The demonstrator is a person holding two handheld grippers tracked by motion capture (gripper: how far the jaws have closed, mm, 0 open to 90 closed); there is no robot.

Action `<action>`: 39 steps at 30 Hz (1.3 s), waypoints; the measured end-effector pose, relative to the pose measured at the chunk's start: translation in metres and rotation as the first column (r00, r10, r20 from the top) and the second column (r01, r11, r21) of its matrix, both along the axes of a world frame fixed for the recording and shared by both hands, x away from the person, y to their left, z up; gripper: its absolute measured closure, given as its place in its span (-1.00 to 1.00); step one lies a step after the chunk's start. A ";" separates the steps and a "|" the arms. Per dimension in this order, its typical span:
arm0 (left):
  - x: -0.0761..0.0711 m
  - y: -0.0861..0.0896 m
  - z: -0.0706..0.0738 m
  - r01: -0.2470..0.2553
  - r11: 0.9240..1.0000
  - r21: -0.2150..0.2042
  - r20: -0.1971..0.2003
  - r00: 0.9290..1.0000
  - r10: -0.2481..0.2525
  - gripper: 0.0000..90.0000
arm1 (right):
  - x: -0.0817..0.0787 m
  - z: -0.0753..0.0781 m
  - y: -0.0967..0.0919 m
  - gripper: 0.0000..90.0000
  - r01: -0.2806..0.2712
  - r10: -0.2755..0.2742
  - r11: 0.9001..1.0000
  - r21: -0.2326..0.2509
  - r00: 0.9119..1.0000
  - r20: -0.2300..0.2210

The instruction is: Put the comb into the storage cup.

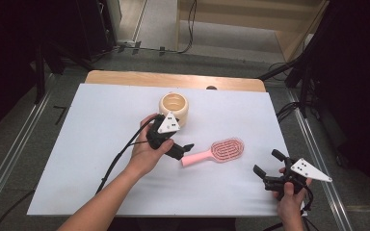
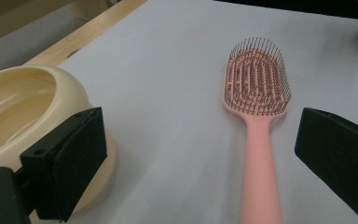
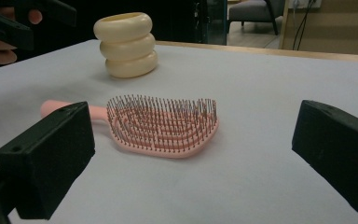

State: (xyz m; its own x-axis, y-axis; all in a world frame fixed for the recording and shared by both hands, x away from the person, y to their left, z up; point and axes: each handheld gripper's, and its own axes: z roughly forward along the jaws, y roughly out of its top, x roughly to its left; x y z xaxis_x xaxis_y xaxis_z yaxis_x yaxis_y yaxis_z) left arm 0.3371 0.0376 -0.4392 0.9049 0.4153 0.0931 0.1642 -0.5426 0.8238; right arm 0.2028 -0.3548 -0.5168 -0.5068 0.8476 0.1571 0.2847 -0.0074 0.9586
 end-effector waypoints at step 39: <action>0.008 -0.060 -0.027 0.084 0.984 0.157 -0.121 0.990 -0.065 -0.73 | 0.001 0.000 0.001 -1.00 -0.011 0.011 1.000 -0.004 1.000 -0.003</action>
